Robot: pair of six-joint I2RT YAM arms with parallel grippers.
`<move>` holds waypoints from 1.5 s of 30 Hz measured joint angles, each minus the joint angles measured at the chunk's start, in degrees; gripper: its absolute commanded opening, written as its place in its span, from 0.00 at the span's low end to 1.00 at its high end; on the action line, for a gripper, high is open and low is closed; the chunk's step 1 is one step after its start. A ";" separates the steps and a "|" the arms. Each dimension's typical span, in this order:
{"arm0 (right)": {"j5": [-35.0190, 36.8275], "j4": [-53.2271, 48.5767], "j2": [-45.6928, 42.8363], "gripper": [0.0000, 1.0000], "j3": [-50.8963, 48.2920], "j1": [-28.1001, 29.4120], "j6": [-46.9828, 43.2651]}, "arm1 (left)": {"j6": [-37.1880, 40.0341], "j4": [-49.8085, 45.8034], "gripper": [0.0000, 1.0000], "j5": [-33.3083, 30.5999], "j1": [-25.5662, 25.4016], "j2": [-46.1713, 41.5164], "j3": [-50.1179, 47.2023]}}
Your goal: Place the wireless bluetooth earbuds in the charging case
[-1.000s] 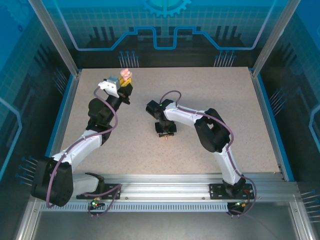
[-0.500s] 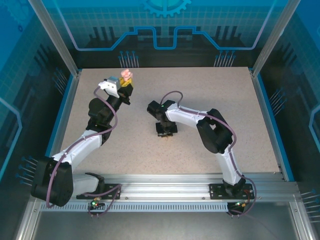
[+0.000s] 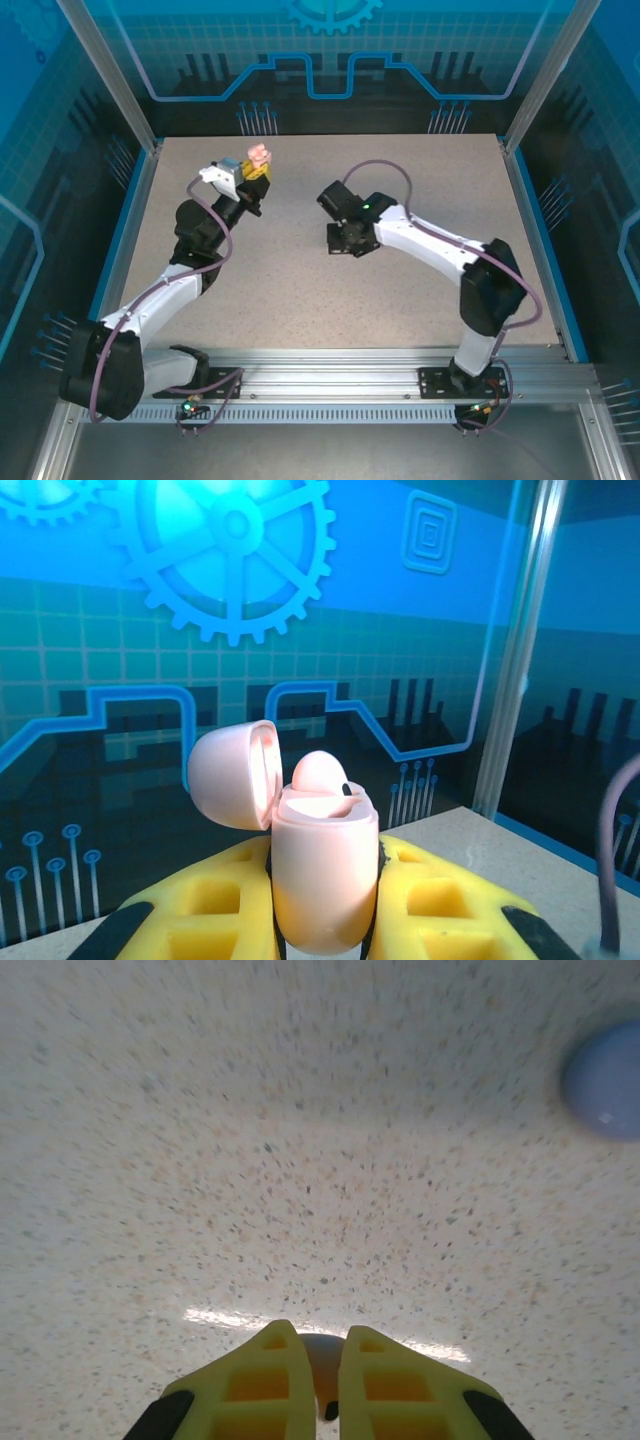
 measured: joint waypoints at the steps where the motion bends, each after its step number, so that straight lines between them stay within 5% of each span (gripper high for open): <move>1: 0.31 0.55 -1.88 0.05 -0.44 -0.22 -0.33 | 0.24 -0.02 0.00 0.81 -0.44 0.00 0.00; 20: -1.05 21.24 -28.39 0.07 -3.04 -6.71 -11.08 | 15.10 -0.15 0.00 5.97 -14.23 1.60 2.56; 34: -15.08 34.75 -30.21 0.07 -3.39 -6.12 -19.30 | 16.63 0.15 0.00 7.02 -16.63 5.62 5.22; 45: -16.61 36.02 -27.15 0.06 -4.24 -2.69 -23.93 | 16.61 0.09 0.00 7.41 -17.18 5.62 5.70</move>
